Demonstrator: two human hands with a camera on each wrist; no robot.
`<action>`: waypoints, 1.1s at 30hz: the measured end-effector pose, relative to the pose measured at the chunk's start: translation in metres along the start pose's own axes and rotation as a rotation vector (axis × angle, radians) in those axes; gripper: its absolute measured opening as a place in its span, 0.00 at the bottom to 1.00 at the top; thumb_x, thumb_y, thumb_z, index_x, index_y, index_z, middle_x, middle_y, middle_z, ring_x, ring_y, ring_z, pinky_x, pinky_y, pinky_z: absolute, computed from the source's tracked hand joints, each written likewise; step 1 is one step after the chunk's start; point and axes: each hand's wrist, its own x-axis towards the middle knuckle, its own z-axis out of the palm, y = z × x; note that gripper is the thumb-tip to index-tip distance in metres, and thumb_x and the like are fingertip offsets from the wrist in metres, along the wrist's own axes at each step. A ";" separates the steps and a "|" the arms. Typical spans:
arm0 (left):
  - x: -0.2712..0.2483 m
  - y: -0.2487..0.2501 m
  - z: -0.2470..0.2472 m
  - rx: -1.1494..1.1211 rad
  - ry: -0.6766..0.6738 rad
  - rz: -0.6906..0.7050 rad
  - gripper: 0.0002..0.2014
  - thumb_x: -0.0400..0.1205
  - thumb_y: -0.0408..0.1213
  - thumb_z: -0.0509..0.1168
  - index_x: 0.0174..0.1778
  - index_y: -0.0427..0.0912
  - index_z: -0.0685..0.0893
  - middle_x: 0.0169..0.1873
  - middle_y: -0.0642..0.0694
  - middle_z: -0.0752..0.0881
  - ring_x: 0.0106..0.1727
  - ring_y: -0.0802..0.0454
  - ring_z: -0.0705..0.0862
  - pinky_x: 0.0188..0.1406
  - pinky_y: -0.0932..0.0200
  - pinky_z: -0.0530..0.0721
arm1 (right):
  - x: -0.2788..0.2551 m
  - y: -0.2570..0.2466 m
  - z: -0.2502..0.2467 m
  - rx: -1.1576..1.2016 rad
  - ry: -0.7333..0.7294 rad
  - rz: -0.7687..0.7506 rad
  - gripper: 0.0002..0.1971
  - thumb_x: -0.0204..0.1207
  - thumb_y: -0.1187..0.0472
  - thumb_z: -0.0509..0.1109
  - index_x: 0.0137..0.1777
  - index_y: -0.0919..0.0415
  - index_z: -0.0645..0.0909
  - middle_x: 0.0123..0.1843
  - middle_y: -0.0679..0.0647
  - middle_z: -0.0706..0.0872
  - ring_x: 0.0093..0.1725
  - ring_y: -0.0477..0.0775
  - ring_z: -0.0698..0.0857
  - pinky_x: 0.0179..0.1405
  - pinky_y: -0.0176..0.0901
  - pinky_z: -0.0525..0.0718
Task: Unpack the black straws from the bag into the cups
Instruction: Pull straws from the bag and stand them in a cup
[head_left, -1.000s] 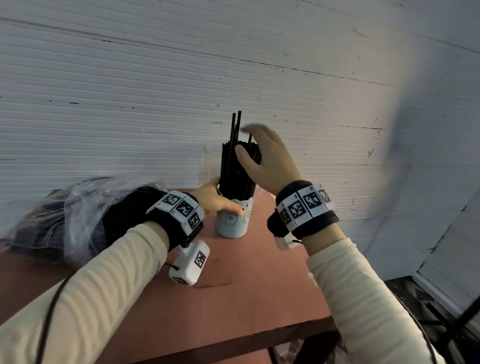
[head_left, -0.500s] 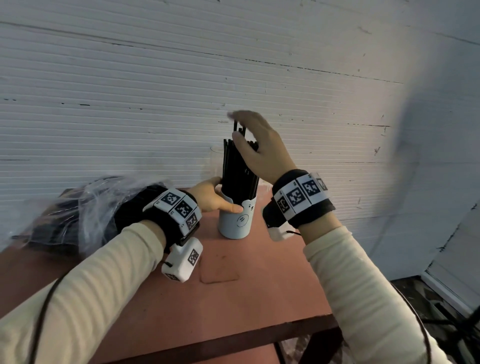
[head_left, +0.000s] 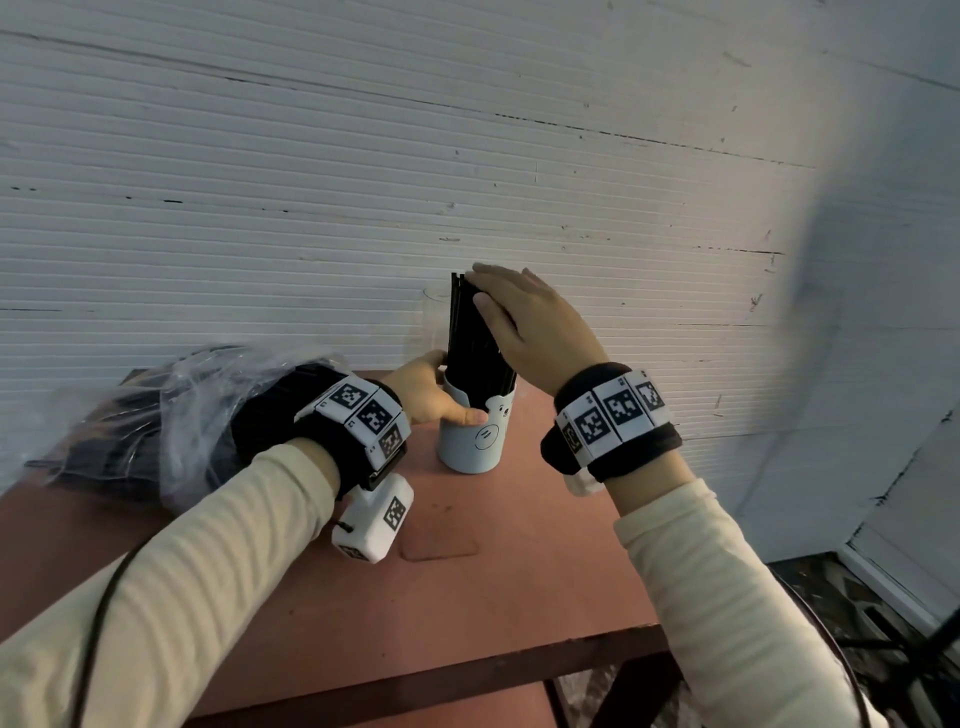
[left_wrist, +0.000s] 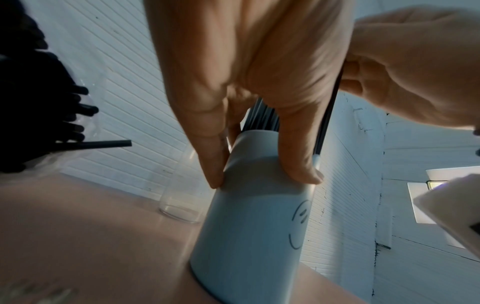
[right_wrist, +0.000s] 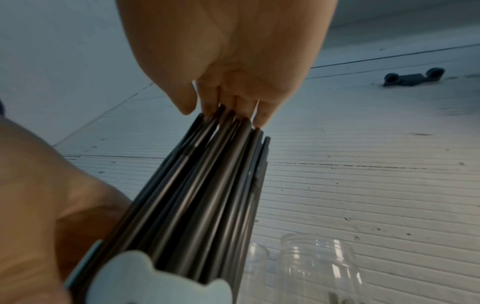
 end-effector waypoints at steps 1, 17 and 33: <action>0.000 0.000 0.000 -0.005 0.004 0.002 0.40 0.68 0.36 0.82 0.74 0.44 0.71 0.57 0.51 0.81 0.61 0.51 0.80 0.61 0.59 0.76 | -0.001 0.000 -0.001 0.010 0.029 0.003 0.22 0.87 0.55 0.56 0.79 0.59 0.70 0.80 0.53 0.71 0.80 0.51 0.68 0.81 0.41 0.55; -0.009 -0.001 0.000 -0.071 0.121 0.062 0.43 0.67 0.34 0.80 0.78 0.47 0.67 0.65 0.50 0.79 0.68 0.50 0.79 0.68 0.53 0.77 | -0.027 0.007 -0.005 0.486 0.000 0.504 0.56 0.68 0.40 0.78 0.86 0.58 0.45 0.86 0.53 0.54 0.84 0.49 0.55 0.79 0.41 0.57; -0.094 0.002 -0.148 0.051 0.556 0.101 0.19 0.74 0.37 0.76 0.60 0.53 0.83 0.57 0.48 0.83 0.57 0.54 0.82 0.44 0.63 0.77 | -0.034 0.018 0.048 0.725 -0.480 0.881 0.48 0.47 0.45 0.89 0.69 0.50 0.73 0.59 0.57 0.85 0.52 0.58 0.90 0.51 0.56 0.90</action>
